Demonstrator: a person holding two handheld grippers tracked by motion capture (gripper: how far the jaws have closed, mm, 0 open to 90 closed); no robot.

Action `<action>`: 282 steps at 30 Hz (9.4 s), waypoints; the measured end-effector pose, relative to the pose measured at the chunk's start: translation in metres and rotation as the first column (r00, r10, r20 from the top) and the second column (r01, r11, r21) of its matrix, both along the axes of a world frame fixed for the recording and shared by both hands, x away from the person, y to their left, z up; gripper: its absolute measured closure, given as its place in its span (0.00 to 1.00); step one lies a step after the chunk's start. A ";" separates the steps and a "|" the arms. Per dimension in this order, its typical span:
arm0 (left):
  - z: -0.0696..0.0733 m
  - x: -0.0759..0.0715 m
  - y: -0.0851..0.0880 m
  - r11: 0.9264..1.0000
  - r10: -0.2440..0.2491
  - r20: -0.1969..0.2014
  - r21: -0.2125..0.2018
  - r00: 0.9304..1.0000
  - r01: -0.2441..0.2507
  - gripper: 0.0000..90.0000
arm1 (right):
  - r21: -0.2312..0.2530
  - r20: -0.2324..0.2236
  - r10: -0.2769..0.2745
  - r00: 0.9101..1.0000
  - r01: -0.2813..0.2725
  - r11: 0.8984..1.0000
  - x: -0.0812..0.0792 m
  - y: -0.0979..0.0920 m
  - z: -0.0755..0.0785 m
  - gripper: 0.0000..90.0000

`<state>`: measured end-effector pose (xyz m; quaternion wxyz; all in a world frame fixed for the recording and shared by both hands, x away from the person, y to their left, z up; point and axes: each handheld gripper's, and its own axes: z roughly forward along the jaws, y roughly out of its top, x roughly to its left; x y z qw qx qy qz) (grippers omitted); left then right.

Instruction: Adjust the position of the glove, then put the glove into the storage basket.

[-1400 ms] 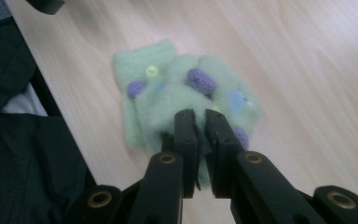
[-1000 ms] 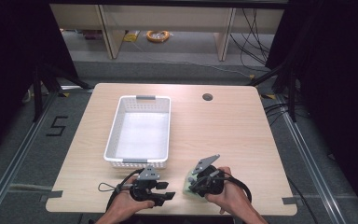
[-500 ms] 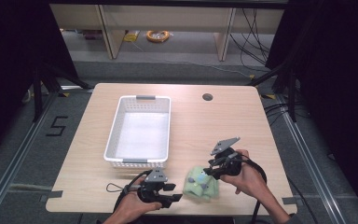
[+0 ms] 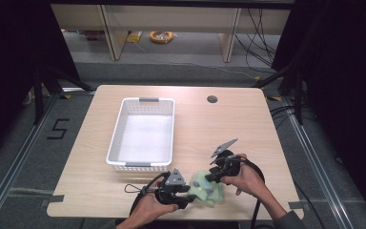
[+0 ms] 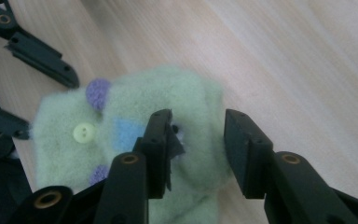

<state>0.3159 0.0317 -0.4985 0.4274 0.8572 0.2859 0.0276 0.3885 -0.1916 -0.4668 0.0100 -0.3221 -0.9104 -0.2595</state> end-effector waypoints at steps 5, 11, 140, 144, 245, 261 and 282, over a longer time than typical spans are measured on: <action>0.004 0.000 0.002 1.000 -0.011 0.046 0.030 0.999 0.010 0.90 | 0.021 0.019 0.018 1.000 -0.018 1.000 -0.004 -0.002 0.003 0.93; 0.011 0.000 0.006 1.000 -0.012 0.067 -0.001 0.998 0.012 0.94 | 0.023 0.085 0.044 0.995 -0.047 0.999 -0.016 -0.003 0.017 0.96; -0.006 0.047 -0.004 0.998 0.058 -0.303 -0.020 0.951 -0.067 0.62 | 0.126 -0.069 -0.265 0.962 0.272 0.954 -0.064 -0.044 -0.018 0.47; -0.009 0.045 -0.004 0.999 0.044 -0.300 -0.017 0.953 -0.051 0.64 | 0.138 -0.066 -0.251 0.966 0.258 0.956 -0.058 -0.044 -0.022 0.47; 0.117 0.068 0.140 0.969 0.231 -0.091 -0.073 0.969 -0.238 0.85 | 0.149 0.111 0.107 0.988 -0.123 0.981 0.045 0.096 0.101 0.82; 0.089 0.102 0.175 0.945 0.324 -0.165 0.003 0.932 -0.328 0.84 | 0.080 0.027 0.107 0.994 -0.108 0.991 0.084 0.152 0.074 0.82; 0.055 0.123 0.176 0.935 0.348 -0.234 0.153 0.908 -0.319 0.82 | -0.044 -0.024 0.095 0.995 -0.096 0.994 0.101 0.180 0.039 0.82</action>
